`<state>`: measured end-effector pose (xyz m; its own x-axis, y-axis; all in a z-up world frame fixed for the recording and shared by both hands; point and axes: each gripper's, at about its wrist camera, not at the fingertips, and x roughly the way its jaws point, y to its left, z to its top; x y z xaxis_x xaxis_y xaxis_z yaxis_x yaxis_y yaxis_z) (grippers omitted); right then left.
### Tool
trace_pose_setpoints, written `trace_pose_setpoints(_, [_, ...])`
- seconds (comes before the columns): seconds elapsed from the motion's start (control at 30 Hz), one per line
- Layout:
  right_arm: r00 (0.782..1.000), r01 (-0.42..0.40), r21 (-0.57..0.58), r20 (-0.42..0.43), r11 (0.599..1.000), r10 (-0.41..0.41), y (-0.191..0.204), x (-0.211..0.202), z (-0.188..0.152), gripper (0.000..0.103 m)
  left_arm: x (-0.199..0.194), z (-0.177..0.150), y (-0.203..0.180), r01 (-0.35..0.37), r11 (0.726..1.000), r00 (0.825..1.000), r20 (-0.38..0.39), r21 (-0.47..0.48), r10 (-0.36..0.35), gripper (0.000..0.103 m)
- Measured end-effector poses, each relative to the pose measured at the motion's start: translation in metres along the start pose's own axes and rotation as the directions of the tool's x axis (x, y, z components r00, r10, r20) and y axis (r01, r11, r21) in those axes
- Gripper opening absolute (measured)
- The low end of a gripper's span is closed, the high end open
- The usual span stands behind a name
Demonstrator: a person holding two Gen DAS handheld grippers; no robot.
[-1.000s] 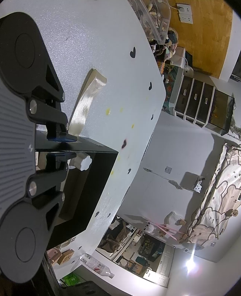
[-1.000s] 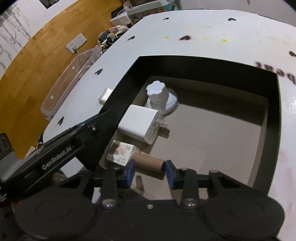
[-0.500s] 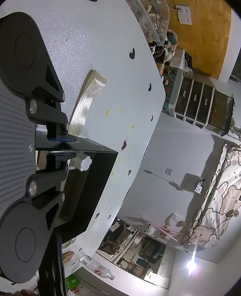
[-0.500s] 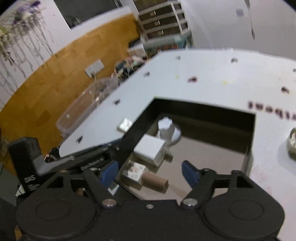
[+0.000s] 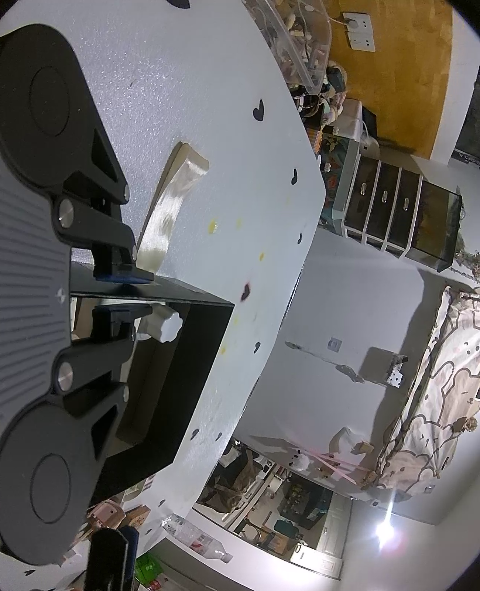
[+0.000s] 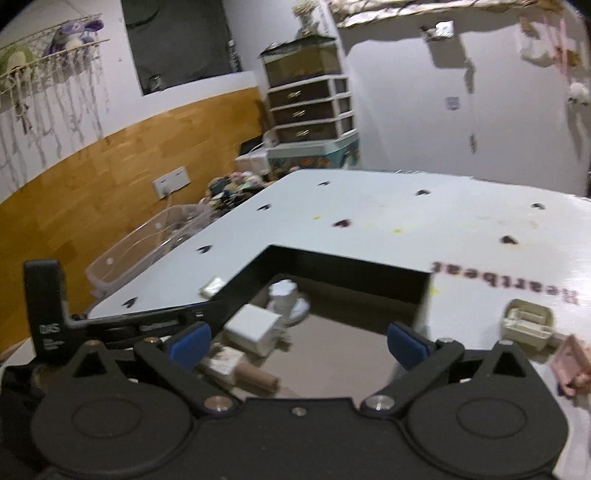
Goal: Organize rigid objects
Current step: 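Move the right gripper to the oval wooden block and grasp it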
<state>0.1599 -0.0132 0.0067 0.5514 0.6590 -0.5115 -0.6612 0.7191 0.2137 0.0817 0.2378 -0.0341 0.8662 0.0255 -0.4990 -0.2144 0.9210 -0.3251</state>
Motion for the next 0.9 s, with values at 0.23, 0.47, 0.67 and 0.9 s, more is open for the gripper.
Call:
trace_pose_setpoints(0.23, [0.982, 0.189, 0.058, 0.022, 0.980, -0.190, -0.042, -0.013, -0.011, 0.103, -0.001, -0.001, -0.002, -0.004, 1.000, 1.000, 0.006, 0.005, 0.004, 0.010])
trace_pose_setpoints(0.47, [0.915, 0.395, 0.164, 0.023, 0.904, -0.404, -0.108, -0.029, -0.023, 0.103, -0.002, -0.001, -0.002, -0.002, 1.000, 1.000, 0.006, 0.002, 0.002, 0.010])
trace_pose_setpoints(0.67, [0.835, 0.536, 0.276, -0.036, 0.798, -0.549, -0.166, -0.038, -0.029, 0.103, -0.002, -0.001, -0.001, 0.000, 1.000, 1.000, 0.009, -0.002, 0.000, 0.010])
trace_pose_setpoints(0.9, [0.806, 0.576, 0.410, -0.142, 0.707, -0.574, -0.223, -0.031, -0.033, 0.103, 0.002, 0.000, 0.000, 0.000, 1.000, 1.000, 0.002, -0.005, 0.000, 0.010])
